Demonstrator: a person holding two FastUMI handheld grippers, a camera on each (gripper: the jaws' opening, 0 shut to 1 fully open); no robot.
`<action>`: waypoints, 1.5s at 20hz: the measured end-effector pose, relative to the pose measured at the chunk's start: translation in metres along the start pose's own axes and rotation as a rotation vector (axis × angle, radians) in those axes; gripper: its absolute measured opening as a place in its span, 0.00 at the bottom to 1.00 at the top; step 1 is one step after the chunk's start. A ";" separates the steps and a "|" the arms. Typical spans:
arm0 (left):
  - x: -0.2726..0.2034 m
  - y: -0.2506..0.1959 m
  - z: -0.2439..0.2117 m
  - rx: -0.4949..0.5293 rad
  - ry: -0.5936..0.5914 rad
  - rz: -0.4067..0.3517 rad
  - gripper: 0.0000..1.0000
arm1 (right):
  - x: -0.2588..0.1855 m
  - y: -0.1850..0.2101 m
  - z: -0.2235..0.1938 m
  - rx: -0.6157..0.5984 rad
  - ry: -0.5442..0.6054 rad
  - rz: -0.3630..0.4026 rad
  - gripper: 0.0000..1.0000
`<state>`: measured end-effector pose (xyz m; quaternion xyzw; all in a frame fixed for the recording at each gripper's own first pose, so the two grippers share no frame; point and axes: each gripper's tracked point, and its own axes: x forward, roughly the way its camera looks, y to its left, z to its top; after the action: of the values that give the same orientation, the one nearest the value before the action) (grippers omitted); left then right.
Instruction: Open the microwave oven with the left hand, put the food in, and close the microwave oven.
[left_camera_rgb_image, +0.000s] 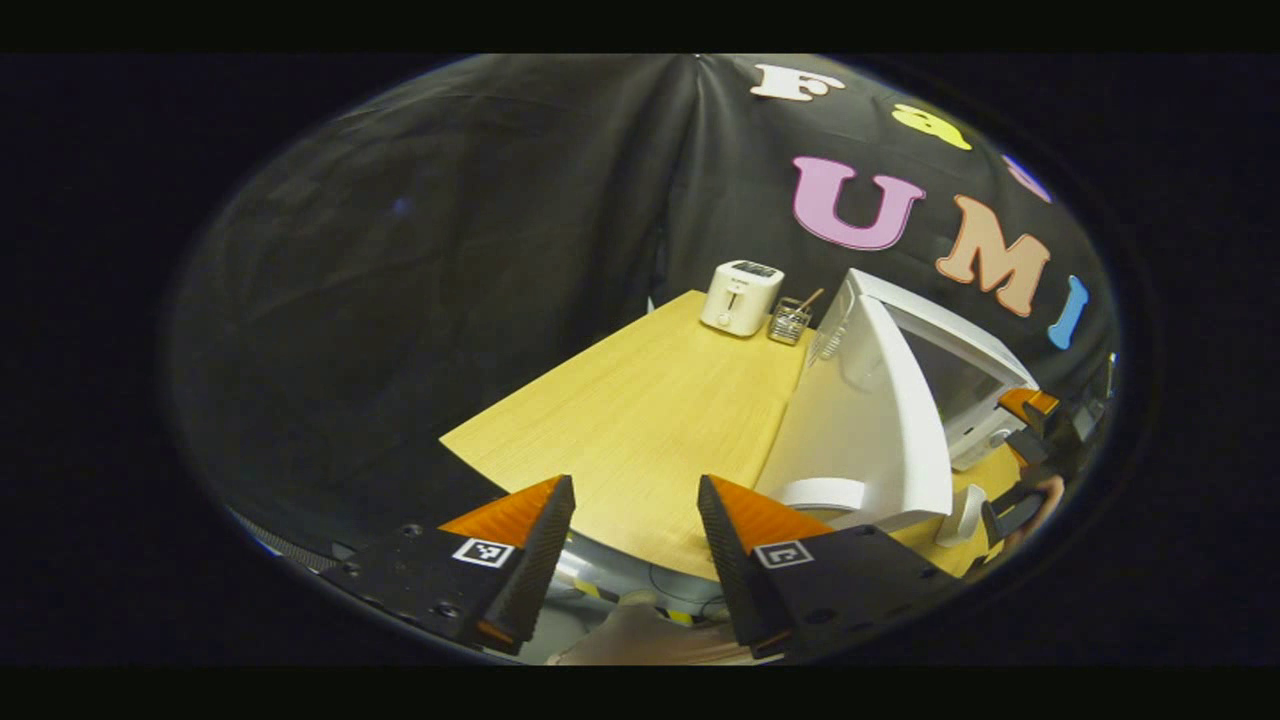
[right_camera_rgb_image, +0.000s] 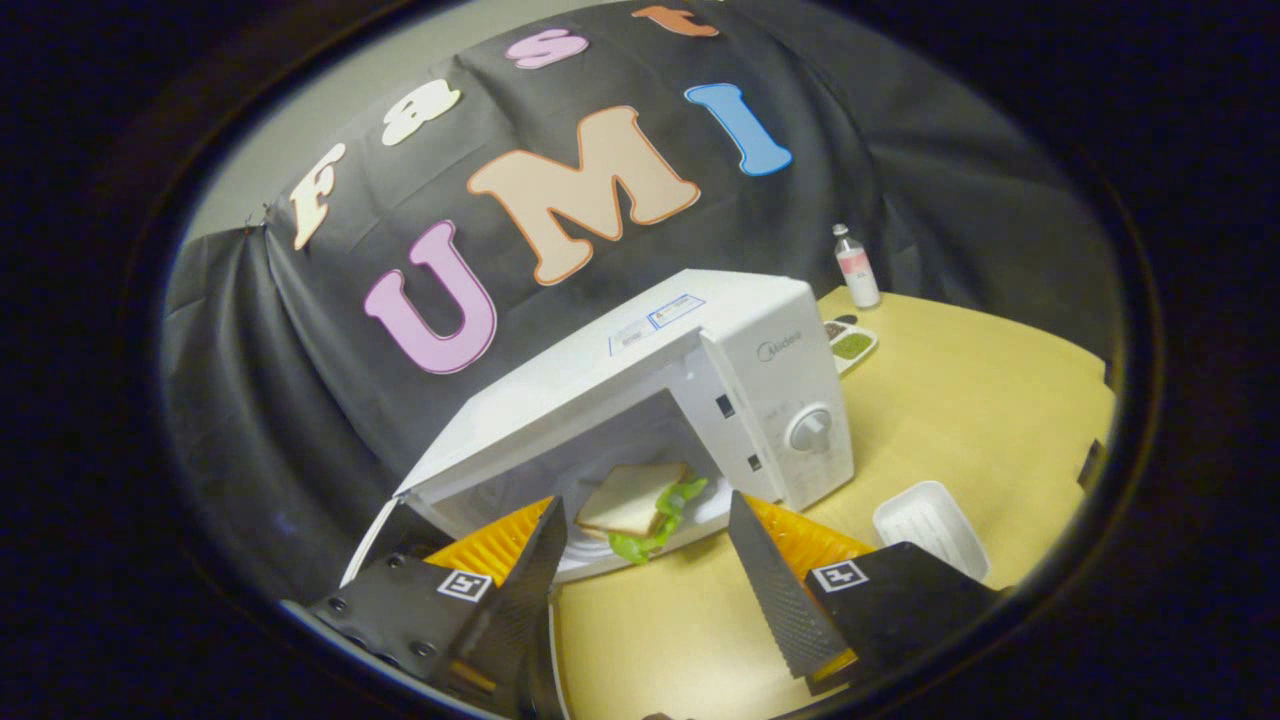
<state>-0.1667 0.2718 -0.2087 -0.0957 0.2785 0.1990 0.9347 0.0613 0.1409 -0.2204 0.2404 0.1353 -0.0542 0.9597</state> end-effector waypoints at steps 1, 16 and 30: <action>0.002 -0.004 -0.001 0.004 0.005 -0.014 0.63 | -0.010 -0.005 0.000 -0.007 0.001 0.001 1.00; 0.018 -0.058 -0.013 0.107 0.092 -0.158 0.02 | -0.123 -0.067 -0.009 -0.233 0.037 -0.103 0.91; 0.015 -0.172 -0.041 0.222 0.161 -0.338 0.01 | -0.127 -0.121 0.049 -0.253 -0.024 -0.158 0.92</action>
<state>-0.1015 0.1099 -0.2393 -0.0532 0.3522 -0.0007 0.9344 -0.0693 0.0159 -0.1971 0.1054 0.1482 -0.1148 0.9766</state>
